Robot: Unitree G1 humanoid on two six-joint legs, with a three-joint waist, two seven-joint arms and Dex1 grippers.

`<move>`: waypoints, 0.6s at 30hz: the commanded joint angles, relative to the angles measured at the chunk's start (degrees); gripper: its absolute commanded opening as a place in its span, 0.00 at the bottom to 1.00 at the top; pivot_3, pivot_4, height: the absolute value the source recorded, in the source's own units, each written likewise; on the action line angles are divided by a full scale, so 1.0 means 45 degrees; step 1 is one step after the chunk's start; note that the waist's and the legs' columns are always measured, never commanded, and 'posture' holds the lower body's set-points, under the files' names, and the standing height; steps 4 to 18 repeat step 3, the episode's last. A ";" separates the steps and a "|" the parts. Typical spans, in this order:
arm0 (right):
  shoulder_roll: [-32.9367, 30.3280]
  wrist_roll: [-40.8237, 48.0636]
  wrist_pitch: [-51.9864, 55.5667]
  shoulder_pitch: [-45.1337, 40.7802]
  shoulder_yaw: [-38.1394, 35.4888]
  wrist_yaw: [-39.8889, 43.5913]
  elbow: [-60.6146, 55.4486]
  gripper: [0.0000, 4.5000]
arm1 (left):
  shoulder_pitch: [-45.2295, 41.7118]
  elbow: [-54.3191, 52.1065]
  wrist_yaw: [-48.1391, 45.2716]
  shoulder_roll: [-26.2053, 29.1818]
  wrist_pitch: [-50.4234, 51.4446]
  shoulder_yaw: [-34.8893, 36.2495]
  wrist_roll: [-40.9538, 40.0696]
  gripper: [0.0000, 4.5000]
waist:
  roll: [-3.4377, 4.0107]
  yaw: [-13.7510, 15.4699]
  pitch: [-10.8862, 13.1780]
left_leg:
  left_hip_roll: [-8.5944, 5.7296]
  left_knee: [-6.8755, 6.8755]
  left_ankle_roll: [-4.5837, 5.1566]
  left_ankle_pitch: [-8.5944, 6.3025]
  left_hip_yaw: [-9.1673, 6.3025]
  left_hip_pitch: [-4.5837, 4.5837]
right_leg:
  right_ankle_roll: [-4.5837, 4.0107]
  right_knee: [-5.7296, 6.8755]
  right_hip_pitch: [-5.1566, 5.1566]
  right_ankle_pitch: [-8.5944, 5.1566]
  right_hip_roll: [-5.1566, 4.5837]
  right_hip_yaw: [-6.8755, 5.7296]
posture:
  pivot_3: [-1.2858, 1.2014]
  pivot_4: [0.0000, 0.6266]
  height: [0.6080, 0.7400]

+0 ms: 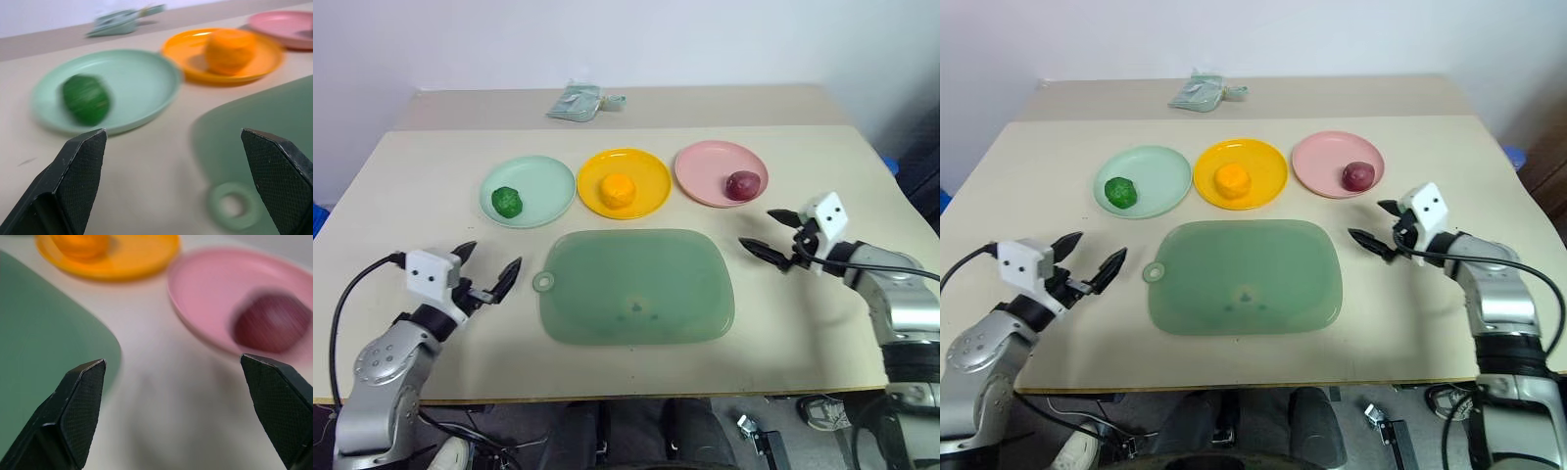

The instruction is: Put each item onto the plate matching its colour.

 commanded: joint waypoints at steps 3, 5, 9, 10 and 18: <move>-0.0400 0.0232 -0.0184 0.0177 -0.0633 0.0170 -0.0065 0.99 | 0.0136 0.0210 -0.0180 0.0262 -0.0462 0.0600 -0.0011 1.00 | -0.0001 0.0043 0.0000 | -0.0004 0.0001 0.0000 -0.0002 0.0000 -0.0001 | -0.0001 -0.0003 0.0001 -0.0001 -0.0018 0.0001 | 0.52 0.24 1.00; -0.0400 0.0232 -0.0184 0.0177 -0.0633 0.0170 -0.0065 0.99 | 0.0136 0.0210 -0.0180 0.0262 -0.0462 0.0600 -0.0011 1.00 | -0.0001 0.0043 0.0000 | -0.0004 0.0001 0.0000 -0.0002 0.0000 -0.0001 | -0.0001 -0.0003 0.0001 -0.0001 -0.0018 0.0001 | 0.52 0.24 1.00; -0.0400 0.0232 -0.0184 0.0177 -0.0633 0.0170 -0.0065 0.99 | 0.0136 0.0210 -0.0180 0.0262 -0.0462 0.0600 -0.0011 1.00 | -0.0001 0.0043 0.0000 | -0.0004 0.0001 0.0000 -0.0002 0.0000 -0.0001 | -0.0001 -0.0003 0.0001 -0.0001 -0.0018 0.0001 | 0.52 0.24 1.00; -0.0400 0.0232 -0.0184 0.0177 -0.0633 0.0170 -0.0065 0.99 | 0.0136 0.0210 -0.0180 0.0262 -0.0462 0.0600 -0.0011 1.00 | -0.0001 0.0043 0.0000 | -0.0004 0.0001 0.0000 -0.0002 0.0000 -0.0001 | -0.0001 -0.0003 0.0001 -0.0001 -0.0018 0.0001 | 0.52 0.24 1.00; -0.0400 0.0232 -0.0184 0.0177 -0.0633 0.0170 -0.0065 0.99 | 0.0136 0.0210 -0.0180 0.0262 -0.0462 0.0600 -0.0011 1.00 | -0.0001 0.0043 0.0000 | -0.0004 0.0001 0.0000 -0.0002 0.0000 -0.0001 | -0.0001 -0.0003 0.0001 -0.0001 -0.0018 0.0001 | 0.52 0.24 1.00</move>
